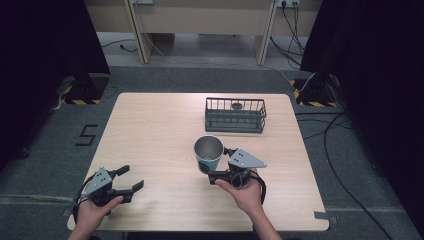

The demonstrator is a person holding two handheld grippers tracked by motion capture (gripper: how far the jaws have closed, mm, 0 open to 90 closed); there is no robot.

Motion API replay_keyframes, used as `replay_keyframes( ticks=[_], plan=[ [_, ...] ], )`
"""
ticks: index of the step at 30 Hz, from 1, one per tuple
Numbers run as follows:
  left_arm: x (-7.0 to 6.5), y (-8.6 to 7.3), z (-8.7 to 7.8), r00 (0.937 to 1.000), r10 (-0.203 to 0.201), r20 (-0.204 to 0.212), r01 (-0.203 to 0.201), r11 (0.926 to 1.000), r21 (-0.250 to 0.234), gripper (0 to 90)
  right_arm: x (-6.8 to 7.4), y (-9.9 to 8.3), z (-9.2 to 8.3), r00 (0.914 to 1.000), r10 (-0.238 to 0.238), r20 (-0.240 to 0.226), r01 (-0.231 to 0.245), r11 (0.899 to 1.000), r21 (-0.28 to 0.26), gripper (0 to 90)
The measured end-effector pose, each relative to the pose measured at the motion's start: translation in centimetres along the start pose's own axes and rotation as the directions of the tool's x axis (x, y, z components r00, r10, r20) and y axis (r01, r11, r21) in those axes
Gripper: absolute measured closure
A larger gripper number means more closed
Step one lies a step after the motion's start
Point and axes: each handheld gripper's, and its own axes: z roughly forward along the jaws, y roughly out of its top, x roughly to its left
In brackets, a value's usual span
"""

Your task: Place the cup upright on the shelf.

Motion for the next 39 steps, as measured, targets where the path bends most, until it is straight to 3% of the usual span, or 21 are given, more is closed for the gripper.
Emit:
replay_keyframes(
  ticks=[39],
  plan=[
    [0.0,0.0,-0.1,1.0,-0.008,-0.003,0.008,1.0,-0.004,16.6,-3.4,2.5,-0.7,0.9926,0.011,0.121,-0.003,0.998,-0.067,17.5]
  ],
)
